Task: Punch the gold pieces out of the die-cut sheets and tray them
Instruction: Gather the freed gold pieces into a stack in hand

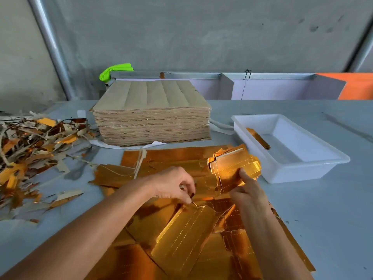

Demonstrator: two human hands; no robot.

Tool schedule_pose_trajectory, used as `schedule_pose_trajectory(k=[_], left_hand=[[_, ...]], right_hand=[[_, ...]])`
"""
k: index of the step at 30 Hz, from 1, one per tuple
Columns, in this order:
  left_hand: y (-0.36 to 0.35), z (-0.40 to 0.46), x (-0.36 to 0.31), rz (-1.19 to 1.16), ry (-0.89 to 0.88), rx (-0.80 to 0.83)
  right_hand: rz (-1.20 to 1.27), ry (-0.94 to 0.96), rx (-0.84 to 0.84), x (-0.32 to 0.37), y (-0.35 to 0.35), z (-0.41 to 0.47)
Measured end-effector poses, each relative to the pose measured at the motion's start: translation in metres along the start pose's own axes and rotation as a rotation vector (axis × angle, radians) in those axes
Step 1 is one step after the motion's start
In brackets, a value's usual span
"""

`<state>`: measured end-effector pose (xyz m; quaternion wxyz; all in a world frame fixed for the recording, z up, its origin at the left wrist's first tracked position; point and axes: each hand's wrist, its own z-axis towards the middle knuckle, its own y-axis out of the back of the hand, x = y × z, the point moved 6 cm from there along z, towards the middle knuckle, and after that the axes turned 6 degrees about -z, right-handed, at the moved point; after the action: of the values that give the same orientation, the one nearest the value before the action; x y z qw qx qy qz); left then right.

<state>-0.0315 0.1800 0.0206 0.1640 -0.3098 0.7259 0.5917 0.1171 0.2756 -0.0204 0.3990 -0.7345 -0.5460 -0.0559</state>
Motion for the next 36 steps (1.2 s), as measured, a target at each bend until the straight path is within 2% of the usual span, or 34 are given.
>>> schedule_pose_trajectory(k=[4,9,12,15,20,23,27,31,33,36], left_hand=[[0.016,-0.005,0.008,0.093,0.003,-0.062],[0.055,-0.013,0.014,-0.034,-0.025,-0.307],[0.062,-0.015,0.011,-0.054,-0.055,-0.352],[0.06,-0.014,0.007,-0.036,-0.058,-0.351],[0.063,-0.013,-0.002,-0.128,-0.108,-0.457],[0.06,-0.012,-0.003,-0.202,-0.129,-0.472],[0.07,-0.017,0.011,-0.1,-0.078,-0.619],[0.063,-0.014,0.021,-0.089,-0.06,-0.548],[0.062,-0.015,0.023,-0.117,-0.075,-0.548],[0.066,-0.017,0.027,-0.153,-0.072,-0.578]], right_hand=[[0.017,0.071,0.092,0.02,0.003,0.004],[-0.434,0.064,0.405,0.005,0.003,0.001],[-0.596,0.009,0.529,-0.013,0.001,-0.009],[-0.721,0.05,0.574,-0.02,-0.009,-0.014],[-0.941,0.176,0.501,-0.032,-0.017,-0.029],[-0.926,0.206,0.53,-0.048,-0.019,-0.036],[-0.838,0.47,0.532,-0.038,-0.019,-0.04],[-0.743,0.59,0.53,-0.029,-0.015,-0.039],[-0.697,0.548,0.603,-0.028,-0.015,-0.035],[-0.67,0.327,0.888,-0.032,-0.017,-0.036]])
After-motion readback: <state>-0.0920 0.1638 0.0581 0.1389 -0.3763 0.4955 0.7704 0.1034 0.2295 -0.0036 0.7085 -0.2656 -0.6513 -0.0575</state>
